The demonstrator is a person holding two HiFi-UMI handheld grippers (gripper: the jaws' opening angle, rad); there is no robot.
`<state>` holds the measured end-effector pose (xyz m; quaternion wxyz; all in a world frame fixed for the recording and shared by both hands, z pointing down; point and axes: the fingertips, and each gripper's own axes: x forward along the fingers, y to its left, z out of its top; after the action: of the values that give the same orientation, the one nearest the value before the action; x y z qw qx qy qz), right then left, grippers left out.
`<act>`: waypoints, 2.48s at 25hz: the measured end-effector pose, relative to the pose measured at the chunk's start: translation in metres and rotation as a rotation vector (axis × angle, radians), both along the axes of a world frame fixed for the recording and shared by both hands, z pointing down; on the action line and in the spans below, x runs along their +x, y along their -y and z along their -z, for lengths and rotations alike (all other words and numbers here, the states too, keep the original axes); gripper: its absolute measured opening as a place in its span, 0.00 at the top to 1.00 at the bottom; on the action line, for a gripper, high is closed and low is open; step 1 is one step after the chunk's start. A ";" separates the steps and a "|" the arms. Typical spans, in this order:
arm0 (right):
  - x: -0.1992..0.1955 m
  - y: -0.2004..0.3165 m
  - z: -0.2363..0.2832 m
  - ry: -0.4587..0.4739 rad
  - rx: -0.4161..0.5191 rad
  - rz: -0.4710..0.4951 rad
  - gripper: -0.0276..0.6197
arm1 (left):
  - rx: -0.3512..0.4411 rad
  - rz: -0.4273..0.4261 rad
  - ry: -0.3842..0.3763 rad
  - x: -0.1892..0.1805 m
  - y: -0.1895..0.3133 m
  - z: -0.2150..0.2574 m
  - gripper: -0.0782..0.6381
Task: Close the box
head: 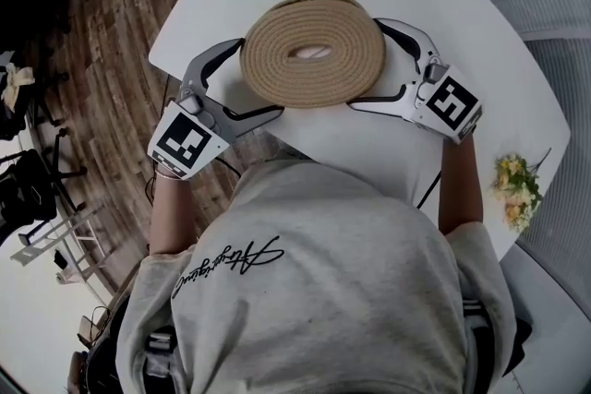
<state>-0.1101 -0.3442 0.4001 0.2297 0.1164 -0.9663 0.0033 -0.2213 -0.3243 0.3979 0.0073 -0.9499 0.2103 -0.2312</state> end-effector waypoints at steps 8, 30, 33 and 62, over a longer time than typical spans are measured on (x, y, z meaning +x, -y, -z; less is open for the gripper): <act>0.000 0.010 -0.007 -0.022 -0.009 0.015 0.05 | 0.010 0.021 0.019 0.001 0.008 -0.004 0.20; 0.005 0.024 -0.013 -0.050 -0.013 0.065 0.06 | -0.002 0.067 0.028 0.007 0.016 -0.009 0.20; 0.006 0.024 -0.014 -0.054 -0.017 0.067 0.05 | -0.007 0.071 0.020 0.007 0.015 -0.011 0.20; 0.003 0.028 -0.032 -0.106 -0.011 0.064 0.05 | 0.018 0.077 0.054 0.005 0.017 -0.021 0.20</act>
<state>-0.1066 -0.3722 0.4321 0.2812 0.0842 -0.9559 -0.0051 -0.2159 -0.3416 0.4188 0.0128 -0.9343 0.2488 -0.2549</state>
